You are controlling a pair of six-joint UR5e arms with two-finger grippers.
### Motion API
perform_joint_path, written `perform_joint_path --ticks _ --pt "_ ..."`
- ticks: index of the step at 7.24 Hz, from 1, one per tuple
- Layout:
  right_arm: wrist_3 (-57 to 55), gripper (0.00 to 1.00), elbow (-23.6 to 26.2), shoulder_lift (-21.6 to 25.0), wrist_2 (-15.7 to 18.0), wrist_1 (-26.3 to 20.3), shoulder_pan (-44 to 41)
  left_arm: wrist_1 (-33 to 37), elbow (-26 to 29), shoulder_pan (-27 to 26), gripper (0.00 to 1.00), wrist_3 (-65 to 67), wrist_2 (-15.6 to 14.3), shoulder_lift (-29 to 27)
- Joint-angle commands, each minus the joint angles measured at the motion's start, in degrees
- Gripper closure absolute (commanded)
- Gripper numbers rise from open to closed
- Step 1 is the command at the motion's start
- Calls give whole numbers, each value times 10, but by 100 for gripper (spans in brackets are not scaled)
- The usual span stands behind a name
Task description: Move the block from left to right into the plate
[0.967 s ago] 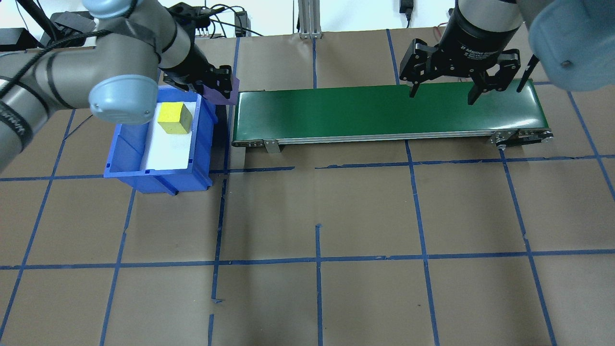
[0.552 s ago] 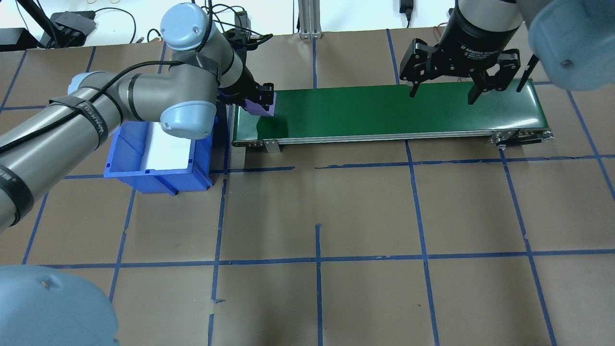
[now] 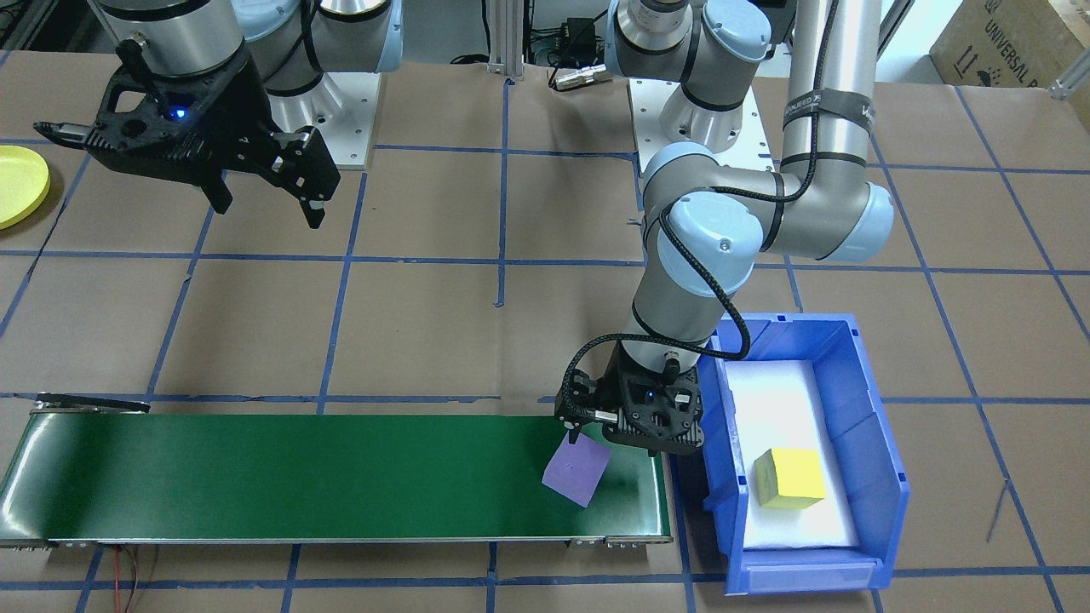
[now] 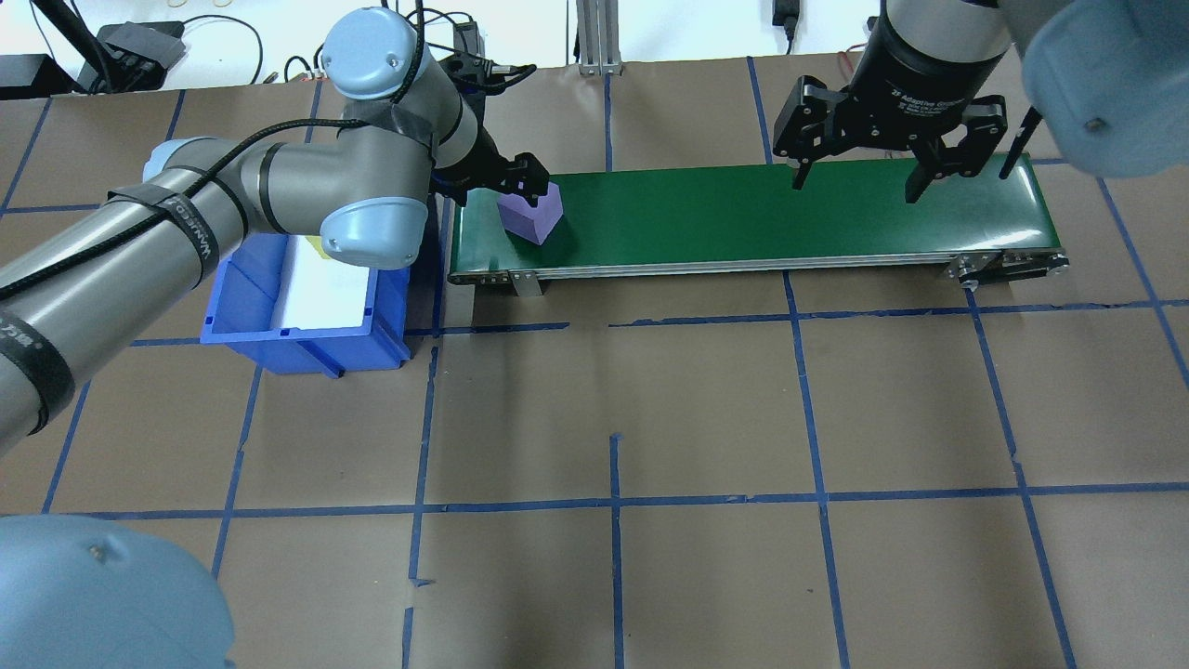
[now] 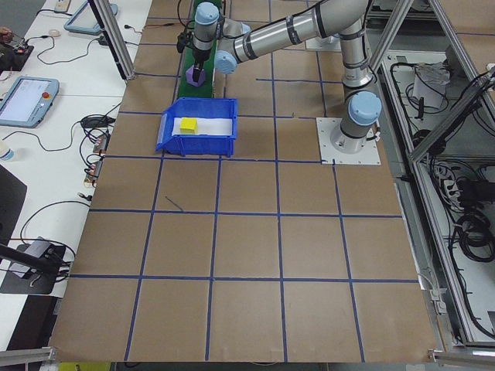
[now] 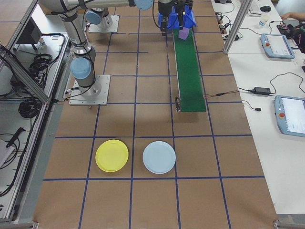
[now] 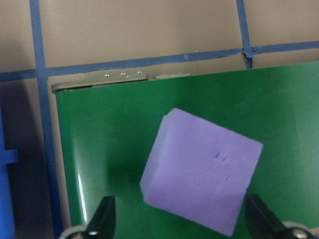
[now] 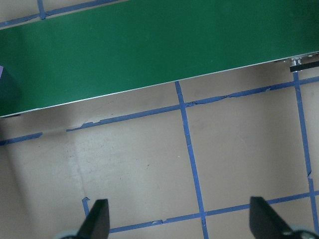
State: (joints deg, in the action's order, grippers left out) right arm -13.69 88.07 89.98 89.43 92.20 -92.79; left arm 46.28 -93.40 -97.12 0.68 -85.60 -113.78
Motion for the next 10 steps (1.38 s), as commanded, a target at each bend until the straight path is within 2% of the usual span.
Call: perform_joint_path --ticks 1,2,4,6,7,8,9,10 --pt "2 0 0 -1 0 1 4 22 13 31 0 -15 -82 20" --pt "1 0 -8 -1 9 3 2 27 7 69 0 -16 -84 21" --pt "-1 0 1 -10 1 4 1 46 4 138 0 -27 -83 19" --pt "-7 0 24 -50 4 32 3 44 1 152 0 -104 -85 2" --pt "-6 0 61 -60 7 73 3 44 1 155 0 -106 -85 -6" --pt "-7 0 90 -64 7 141 5 44 -4 155 0 -109 -85 -15" --pt "-11 0 85 -92 6 172 7 42 -9 155 0 -110 -86 -20" --pt "-6 0 66 -116 1 181 24 42 -9 155 0 -110 -86 -21"
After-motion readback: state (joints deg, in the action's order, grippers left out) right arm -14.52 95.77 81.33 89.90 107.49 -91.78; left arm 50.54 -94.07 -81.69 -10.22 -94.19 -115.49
